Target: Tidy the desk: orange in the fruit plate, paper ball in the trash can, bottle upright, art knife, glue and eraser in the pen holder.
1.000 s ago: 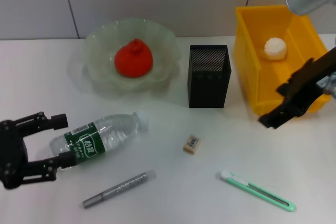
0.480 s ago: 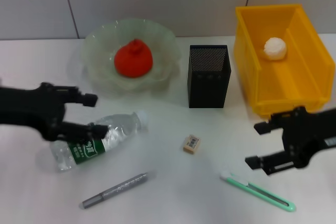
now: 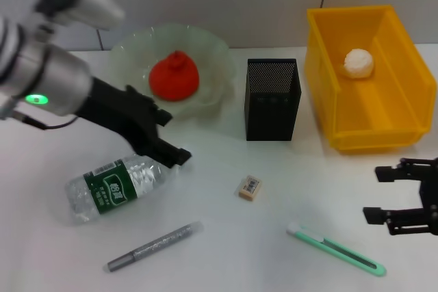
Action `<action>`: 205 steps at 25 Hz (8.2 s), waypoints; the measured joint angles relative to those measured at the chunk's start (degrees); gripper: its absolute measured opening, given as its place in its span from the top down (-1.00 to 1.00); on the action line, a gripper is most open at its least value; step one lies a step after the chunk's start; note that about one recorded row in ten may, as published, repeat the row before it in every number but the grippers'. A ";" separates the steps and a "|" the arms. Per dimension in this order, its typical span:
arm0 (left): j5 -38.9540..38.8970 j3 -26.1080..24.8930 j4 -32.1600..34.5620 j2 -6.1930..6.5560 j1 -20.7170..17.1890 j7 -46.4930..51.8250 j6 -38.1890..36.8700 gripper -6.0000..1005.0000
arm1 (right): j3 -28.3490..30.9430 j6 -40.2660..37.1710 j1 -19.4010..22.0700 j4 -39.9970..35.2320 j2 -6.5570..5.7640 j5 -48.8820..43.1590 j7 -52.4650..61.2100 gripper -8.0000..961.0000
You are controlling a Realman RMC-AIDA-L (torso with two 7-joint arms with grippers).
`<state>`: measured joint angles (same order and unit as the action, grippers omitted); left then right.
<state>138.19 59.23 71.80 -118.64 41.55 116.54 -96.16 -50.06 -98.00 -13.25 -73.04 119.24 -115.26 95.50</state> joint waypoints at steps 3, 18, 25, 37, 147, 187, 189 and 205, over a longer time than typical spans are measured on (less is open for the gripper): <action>2.42 10.68 0.13 -0.14 -0.20 5.12 7.38 -0.67 | 1.63 -0.03 0.23 1.37 -0.06 0.13 -0.70 -0.66; 12.07 32.19 -8.12 -0.56 0.79 19.21 26.23 -0.63 | 1.92 -0.17 -0.14 3.66 0.00 0.31 -0.90 -0.65; 12.07 33.34 -14.93 -0.55 3.65 20.22 30.86 -0.56 | 1.80 -0.16 -0.68 3.98 0.04 0.37 -0.93 -0.64; 12.98 33.93 -18.76 -0.54 5.71 21.28 33.27 -0.44 | 2.34 0.39 -1.37 5.80 -0.09 0.40 -1.50 -0.62; -57.90 9.58 -16.26 0.06 -28.72 -37.85 32.86 -0.44 | 2.44 1.28 -7.88 12.89 -0.11 0.03 -2.34 -0.48; -46.71 -18.69 -34.36 5.19 -34.82 -55.71 -13.47 -0.59 | -14.13 -1.30 -13.10 -12.99 -0.22 -16.37 31.84 -0.43; -44.01 -18.68 -34.66 4.84 -35.48 -58.27 -13.82 -0.58 | -17.61 -3.83 -15.84 -16.21 -0.23 -21.05 38.17 -0.43; -42.98 -18.73 -37.65 4.99 -35.44 -60.78 -13.60 -0.58 | -42.30 -0.62 -30.16 -2.98 0.29 -35.73 58.61 -0.40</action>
<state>95.21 40.50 34.15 -113.64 6.11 55.76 -109.76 -92.36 -98.62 -43.41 -76.02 119.54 -150.99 154.11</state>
